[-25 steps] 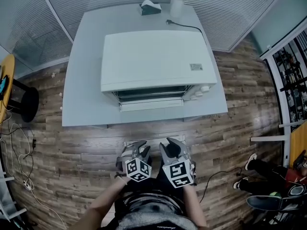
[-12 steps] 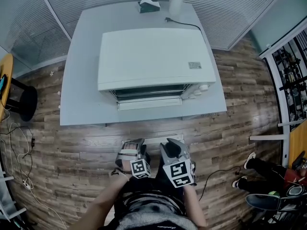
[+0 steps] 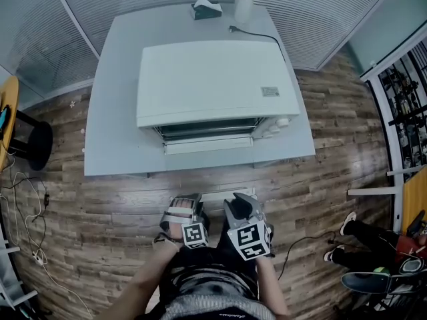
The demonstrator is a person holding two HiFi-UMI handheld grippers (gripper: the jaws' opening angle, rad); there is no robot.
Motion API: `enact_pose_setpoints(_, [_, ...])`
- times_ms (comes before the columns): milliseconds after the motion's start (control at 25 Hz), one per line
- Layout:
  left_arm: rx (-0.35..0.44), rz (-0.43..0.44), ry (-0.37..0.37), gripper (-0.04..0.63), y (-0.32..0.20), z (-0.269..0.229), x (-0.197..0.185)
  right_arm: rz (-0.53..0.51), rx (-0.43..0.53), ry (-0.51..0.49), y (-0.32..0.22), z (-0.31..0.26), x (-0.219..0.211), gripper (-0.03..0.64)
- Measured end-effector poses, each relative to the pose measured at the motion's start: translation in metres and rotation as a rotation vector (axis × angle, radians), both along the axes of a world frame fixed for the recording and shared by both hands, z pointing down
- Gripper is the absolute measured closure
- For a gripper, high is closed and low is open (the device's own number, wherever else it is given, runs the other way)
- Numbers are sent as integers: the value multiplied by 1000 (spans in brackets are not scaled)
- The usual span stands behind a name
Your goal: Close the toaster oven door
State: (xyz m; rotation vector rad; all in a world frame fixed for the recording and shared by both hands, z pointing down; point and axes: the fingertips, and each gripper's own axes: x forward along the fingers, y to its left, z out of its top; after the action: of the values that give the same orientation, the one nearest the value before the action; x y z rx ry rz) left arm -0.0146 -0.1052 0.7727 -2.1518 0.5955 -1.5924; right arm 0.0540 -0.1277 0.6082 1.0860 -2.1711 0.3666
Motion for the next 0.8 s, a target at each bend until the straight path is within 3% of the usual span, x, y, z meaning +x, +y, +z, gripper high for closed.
enact_pose_setpoints(320, [25, 29, -13, 470, 1, -23, -2, -57, -24, 56, 7, 10, -3, 505])
enact_pose_setpoints(800, [-9, -9, 145, 500, 6, -85, -1, -216, -49, 228, 20, 27, -4, 492])
